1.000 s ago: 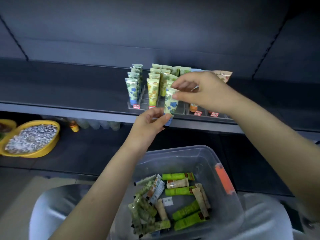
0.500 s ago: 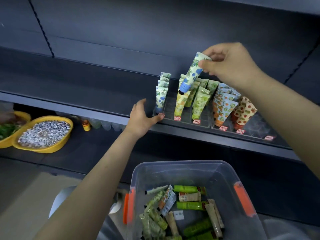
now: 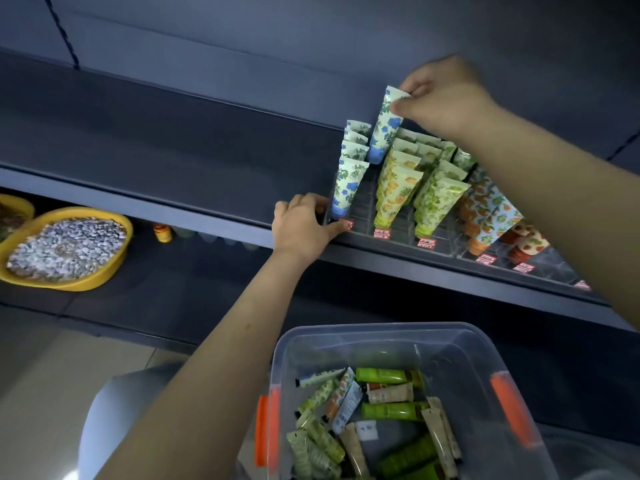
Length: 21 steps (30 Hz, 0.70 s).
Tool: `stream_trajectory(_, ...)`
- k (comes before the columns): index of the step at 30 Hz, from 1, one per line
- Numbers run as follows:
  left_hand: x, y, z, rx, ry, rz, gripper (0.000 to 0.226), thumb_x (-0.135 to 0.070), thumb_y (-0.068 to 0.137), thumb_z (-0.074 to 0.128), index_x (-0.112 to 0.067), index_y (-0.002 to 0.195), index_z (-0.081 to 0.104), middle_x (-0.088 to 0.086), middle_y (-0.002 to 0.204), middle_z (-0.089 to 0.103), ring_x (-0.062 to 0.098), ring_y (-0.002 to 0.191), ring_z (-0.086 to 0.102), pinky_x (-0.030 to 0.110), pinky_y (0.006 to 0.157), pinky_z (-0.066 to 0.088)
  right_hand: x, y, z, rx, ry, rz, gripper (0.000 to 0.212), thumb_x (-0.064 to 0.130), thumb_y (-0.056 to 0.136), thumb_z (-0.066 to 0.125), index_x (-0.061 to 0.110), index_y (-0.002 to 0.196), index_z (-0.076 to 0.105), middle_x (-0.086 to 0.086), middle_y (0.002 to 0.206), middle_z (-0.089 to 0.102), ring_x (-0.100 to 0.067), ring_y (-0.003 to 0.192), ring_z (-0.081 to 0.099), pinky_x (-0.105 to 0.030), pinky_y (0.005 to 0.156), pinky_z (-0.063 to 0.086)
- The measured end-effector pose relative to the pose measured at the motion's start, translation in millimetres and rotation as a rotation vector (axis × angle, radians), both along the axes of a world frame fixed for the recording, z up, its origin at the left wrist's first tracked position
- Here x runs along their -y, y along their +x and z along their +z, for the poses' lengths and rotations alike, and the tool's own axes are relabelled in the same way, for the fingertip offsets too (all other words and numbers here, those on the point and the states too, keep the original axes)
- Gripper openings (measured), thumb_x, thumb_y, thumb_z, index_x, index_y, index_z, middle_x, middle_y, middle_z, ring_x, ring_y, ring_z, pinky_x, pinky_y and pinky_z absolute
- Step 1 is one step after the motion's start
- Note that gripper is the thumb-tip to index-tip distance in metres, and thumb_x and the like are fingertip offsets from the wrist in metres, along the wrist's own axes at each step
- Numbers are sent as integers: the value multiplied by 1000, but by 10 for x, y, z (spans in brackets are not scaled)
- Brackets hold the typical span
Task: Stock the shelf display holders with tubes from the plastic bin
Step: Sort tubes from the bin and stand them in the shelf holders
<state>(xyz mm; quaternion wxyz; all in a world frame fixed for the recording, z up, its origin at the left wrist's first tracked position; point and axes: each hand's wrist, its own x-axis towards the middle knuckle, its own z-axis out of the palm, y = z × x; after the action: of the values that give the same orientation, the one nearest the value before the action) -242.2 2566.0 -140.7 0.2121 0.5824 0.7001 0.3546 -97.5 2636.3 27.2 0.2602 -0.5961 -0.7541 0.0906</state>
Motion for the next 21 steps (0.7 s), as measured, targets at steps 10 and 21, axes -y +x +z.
stream_trajectory(10,-47,-14,-44,21,9,-6,50,-50,77,70,-25,118,56,-8,116,55,17,113,36,22,88,32,-389,-142,-280,188,-108,-93,20,26,75,76,24,94,72,1,103,70,-20,98,64,-34,93,50)
stream_trajectory(21,-47,-12,-29,32,-14,-1,51,-50,77,71,-27,119,56,-8,116,56,17,114,35,24,90,34,-487,-100,-402,248,-143,-137,21,31,77,74,25,97,73,2,104,71,-23,103,62,-38,100,43)
